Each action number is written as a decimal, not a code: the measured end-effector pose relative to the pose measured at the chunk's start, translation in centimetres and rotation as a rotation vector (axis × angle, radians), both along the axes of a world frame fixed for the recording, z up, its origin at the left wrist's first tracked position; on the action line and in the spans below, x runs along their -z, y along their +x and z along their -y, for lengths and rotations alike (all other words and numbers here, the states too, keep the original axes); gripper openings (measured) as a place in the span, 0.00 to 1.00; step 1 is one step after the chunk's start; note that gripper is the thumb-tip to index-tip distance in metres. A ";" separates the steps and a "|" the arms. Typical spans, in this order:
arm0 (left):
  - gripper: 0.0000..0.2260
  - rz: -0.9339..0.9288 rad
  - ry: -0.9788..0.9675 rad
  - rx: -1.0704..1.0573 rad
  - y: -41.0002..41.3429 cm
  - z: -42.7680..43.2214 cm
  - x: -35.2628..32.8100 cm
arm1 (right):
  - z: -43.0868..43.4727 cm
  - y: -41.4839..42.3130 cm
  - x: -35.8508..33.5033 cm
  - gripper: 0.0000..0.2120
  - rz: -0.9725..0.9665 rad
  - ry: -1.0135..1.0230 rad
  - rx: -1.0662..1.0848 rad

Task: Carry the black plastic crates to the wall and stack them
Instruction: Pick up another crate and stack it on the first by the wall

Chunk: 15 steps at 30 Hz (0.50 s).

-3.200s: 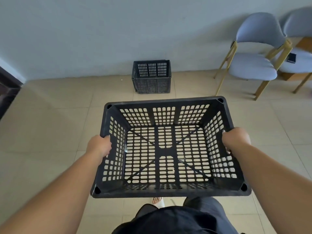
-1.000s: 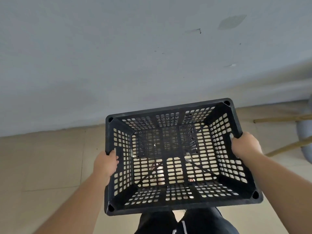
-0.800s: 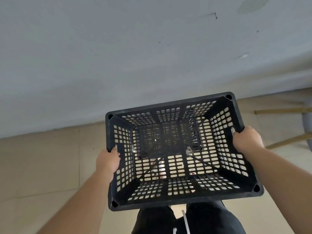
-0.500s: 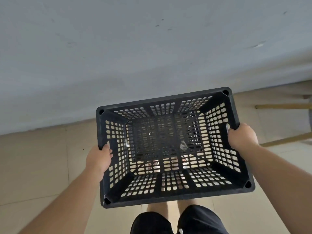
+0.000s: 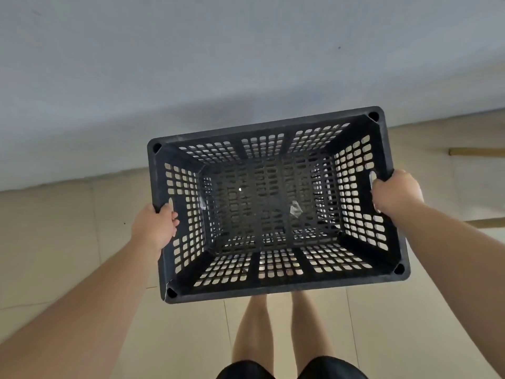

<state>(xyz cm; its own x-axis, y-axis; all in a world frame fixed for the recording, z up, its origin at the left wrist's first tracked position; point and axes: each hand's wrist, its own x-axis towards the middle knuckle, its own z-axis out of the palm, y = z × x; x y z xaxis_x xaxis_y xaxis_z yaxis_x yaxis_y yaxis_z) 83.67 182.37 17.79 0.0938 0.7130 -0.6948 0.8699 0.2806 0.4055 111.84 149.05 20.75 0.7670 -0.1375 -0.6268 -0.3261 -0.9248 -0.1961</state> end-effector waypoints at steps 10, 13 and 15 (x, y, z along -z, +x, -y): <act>0.12 -0.020 0.045 0.012 0.9 0.3 1.2 | -0.7 0.7 2.6 0.16 -0.008 0.000 0.021; 0.12 -0.041 0.055 0.035 0.9 0.5 1.2 | -0.6 0.8 2.6 0.16 -0.019 0.003 0.016; 0.11 -0.062 0.053 0.051 0.9 0.7 1.2 | -0.5 0.9 2.5 0.15 -0.035 0.013 0.011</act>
<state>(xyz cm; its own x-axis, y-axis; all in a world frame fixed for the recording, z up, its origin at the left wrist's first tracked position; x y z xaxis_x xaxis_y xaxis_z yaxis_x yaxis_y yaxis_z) 84.54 181.66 16.62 0.0891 0.7446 -0.6616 0.9066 0.2145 0.3635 112.75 149.52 18.22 0.7427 -0.1378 -0.6553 -0.3434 -0.9185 -0.1961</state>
